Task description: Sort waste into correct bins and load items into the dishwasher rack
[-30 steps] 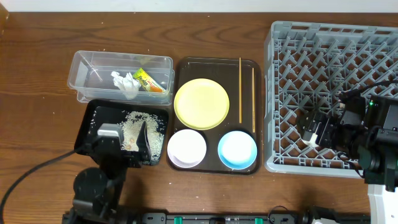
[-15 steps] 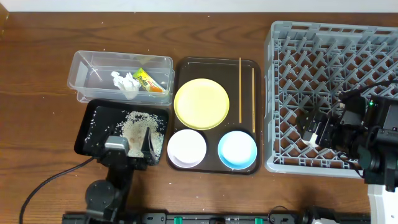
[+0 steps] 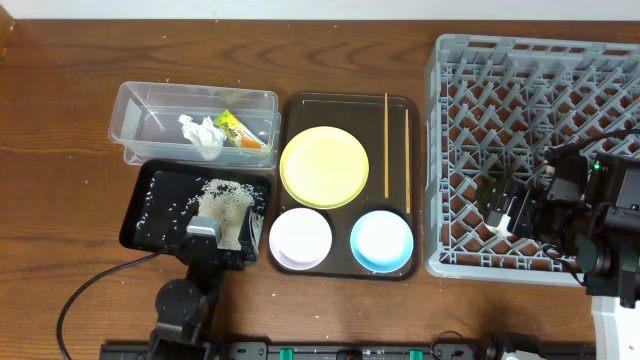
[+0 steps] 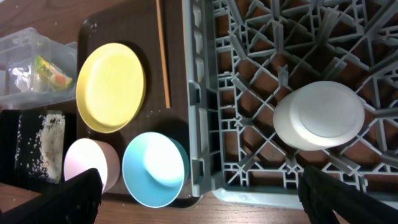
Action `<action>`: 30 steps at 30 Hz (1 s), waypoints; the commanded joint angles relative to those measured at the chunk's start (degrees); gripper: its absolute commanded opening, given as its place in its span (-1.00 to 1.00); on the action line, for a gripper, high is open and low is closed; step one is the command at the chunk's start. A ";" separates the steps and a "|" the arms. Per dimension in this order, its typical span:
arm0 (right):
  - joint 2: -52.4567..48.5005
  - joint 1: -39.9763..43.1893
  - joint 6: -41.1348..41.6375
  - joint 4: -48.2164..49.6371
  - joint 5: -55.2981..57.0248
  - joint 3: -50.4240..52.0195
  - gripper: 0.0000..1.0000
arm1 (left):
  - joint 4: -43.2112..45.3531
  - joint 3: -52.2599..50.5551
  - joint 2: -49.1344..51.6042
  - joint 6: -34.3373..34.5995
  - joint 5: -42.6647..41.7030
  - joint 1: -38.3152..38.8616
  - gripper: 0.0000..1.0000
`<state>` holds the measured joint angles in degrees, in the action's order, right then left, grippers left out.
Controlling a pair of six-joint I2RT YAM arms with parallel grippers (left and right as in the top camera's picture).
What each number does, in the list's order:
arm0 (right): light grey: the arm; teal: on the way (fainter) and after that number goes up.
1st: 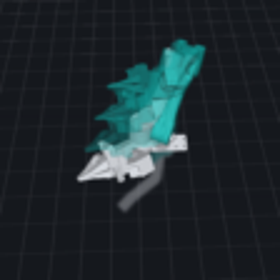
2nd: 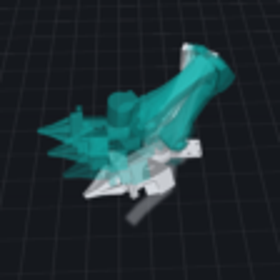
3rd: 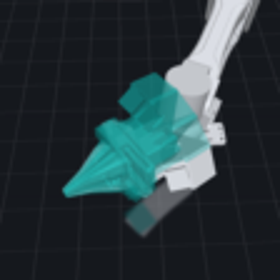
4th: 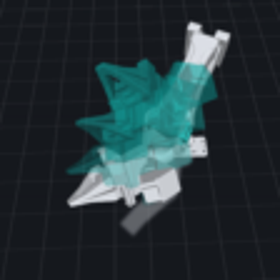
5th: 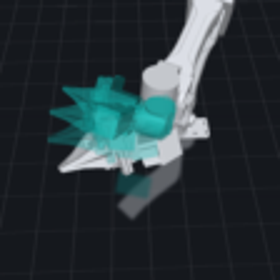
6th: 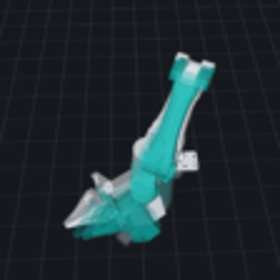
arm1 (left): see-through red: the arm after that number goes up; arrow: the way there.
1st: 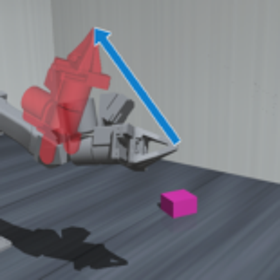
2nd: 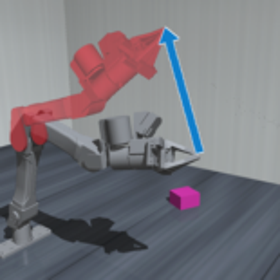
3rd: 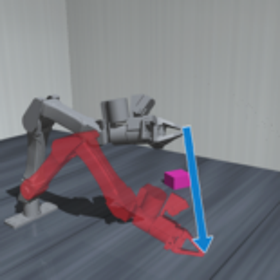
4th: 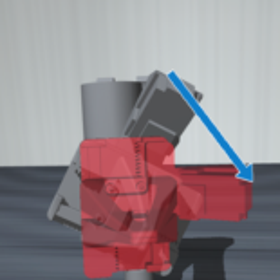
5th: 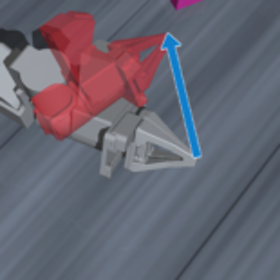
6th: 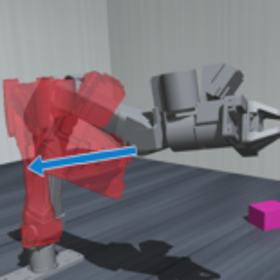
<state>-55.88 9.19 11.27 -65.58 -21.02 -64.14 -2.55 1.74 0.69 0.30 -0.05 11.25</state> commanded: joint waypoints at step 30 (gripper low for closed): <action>-4.57 -20.70 -1.70 4.11 -9.44 -0.55 0.95 | -1.49 -1.51 -0.46 -0.50 0.07 -0.31 0.90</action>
<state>-58.76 -2.74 10.96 -60.47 -31.73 -64.12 -2.55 1.74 0.69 0.14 -0.05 11.25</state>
